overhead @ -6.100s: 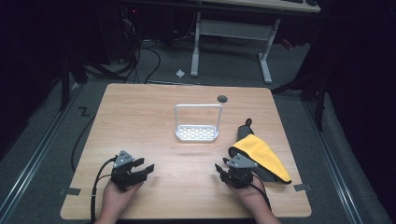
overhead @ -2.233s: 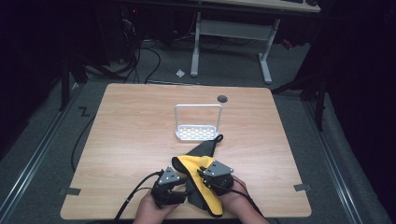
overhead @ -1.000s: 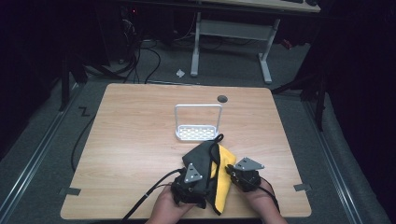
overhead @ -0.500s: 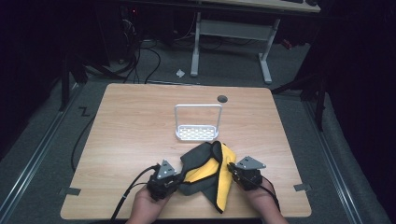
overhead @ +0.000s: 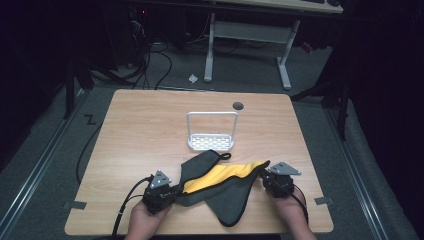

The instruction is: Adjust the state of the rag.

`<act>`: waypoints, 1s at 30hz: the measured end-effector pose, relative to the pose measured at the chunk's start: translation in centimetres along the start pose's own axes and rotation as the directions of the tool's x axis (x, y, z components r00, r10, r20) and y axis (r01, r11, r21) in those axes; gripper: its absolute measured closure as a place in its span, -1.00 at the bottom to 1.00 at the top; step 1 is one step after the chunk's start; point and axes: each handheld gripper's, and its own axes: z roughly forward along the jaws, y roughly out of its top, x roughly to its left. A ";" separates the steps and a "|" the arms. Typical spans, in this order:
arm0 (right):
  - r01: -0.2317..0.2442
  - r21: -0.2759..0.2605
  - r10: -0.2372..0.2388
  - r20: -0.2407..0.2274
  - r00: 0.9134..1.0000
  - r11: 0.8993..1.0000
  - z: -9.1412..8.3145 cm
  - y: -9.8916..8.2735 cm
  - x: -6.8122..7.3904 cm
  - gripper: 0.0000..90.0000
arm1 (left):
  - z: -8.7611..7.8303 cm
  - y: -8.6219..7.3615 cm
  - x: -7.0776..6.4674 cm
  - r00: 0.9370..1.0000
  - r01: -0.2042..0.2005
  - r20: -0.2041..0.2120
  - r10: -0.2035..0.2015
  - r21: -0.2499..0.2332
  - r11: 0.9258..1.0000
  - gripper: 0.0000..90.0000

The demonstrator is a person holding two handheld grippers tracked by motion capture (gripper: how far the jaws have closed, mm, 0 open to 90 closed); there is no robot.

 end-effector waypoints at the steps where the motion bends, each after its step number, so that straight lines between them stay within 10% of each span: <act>1: -0.007 -0.012 0.007 0.004 1.000 1.000 -0.4 0.1 0.0 0.85 | 0.2 -0.1 -0.1 1.000 -0.004 0.001 0.004 0.004 1.000 0.80; 9: 0.006 -0.100 -0.007 -0.001 1.000 0.995 -3.4 0.9 0.6 0.73 | 0.6 -0.1 0.0 1.000 -0.007 0.015 0.007 0.014 1.000 0.77; 20: 0.150 0.052 -0.137 -0.207 0.969 0.987 -0.5 -0.3 7.4 0.33 | -0.2 0.2 0.0 1.000 -0.008 0.010 0.009 -0.028 1.000 0.84; 26: 0.221 0.090 -0.195 -0.233 0.953 0.971 0.3 -0.7 7.9 0.90 | -1.9 0.6 0.6 1.000 -0.003 -0.021 0.001 -0.112 0.994 0.86; 30: 0.239 0.090 -0.213 -0.229 0.950 0.967 0.3 -0.6 7.8 0.93 | -2.7 0.7 1.4 0.999 0.021 -0.027 -0.025 -0.134 0.991 0.86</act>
